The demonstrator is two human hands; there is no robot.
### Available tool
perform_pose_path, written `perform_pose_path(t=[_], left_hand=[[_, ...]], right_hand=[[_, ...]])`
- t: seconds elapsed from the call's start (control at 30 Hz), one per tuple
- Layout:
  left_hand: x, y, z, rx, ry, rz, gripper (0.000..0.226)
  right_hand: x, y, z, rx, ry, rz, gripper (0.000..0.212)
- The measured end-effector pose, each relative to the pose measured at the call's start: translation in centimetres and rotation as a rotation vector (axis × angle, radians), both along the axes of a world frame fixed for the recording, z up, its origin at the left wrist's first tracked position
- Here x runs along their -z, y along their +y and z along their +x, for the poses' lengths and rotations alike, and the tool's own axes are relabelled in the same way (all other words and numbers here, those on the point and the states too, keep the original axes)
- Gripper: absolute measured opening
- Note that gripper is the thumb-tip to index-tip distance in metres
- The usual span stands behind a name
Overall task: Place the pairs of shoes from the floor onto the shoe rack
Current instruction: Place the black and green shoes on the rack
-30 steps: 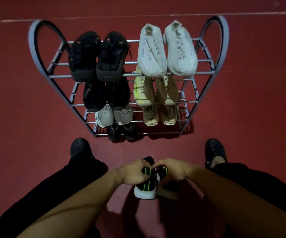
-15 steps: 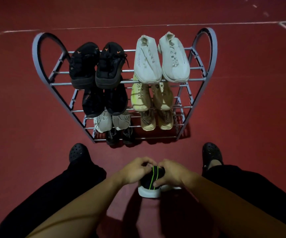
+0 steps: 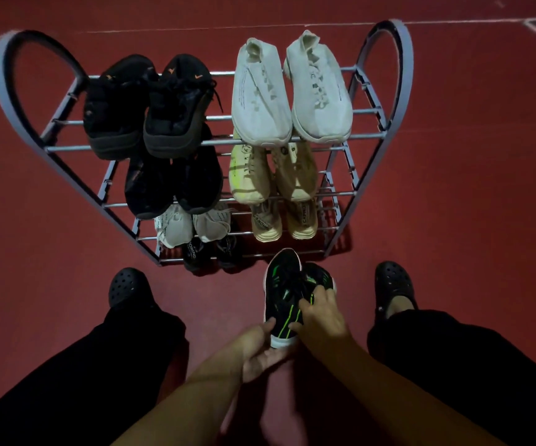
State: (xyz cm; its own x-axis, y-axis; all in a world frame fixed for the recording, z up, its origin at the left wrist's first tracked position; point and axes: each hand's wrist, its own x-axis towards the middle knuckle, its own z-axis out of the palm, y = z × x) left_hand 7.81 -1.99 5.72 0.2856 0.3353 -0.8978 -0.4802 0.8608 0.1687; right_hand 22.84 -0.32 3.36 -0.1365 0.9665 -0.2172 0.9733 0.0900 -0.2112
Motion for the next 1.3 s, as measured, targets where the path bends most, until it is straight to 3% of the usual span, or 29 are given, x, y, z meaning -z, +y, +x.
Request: perform_pose_path(t=[0.23,0.37,0.5,0.63,0.77,0.87,0.93,1.07,1.2,1.3], left_hand=[[6.1,2.5,0.9,-0.156,0.066,0.107,0.028],[8.4,4.9,0.4,-0.214,0.134,0.083,0.014],[10.7,7.7,-0.2,-0.228,0.165,0.115,0.022],[12.7,10.3,-0.7,-0.242,0.162,0.163,0.026],[14.5,12.5,-0.7,-0.3,0.169,0.196,0.033],[15.0,13.9,-0.5,-0.329,0.153,0.204,0.027],[15.5,14.7,0.0,-0.346,0.145,0.205,0.019],[15.8,15.0,0.9,-0.257,0.177,0.262,0.035],[17.1,14.3,0.5,-0.091,0.243,0.329,0.042],[17.6,14.4,0.0,-0.092,0.279,0.321,0.039]], right_hand=[[4.8,1.7,-0.1,0.096,0.049,0.162,0.028],[6.9,3.8,-0.3,0.093,0.133,0.144,0.024],[8.9,6.1,0.0,0.093,0.232,0.078,0.015],[11.9,8.6,0.0,0.102,0.315,0.088,0.018],[13.9,10.8,-0.6,-0.011,0.288,0.308,0.022],[15.3,12.4,-0.5,-0.077,0.261,0.337,0.023],[16.7,13.2,-0.3,-0.096,0.323,0.286,0.036],[18.2,13.3,-0.2,-0.156,0.451,0.212,0.058],[17.8,13.2,0.3,-0.157,0.53,0.19,0.055],[17.3,13.3,1.2,0.029,0.652,0.218,0.041]])
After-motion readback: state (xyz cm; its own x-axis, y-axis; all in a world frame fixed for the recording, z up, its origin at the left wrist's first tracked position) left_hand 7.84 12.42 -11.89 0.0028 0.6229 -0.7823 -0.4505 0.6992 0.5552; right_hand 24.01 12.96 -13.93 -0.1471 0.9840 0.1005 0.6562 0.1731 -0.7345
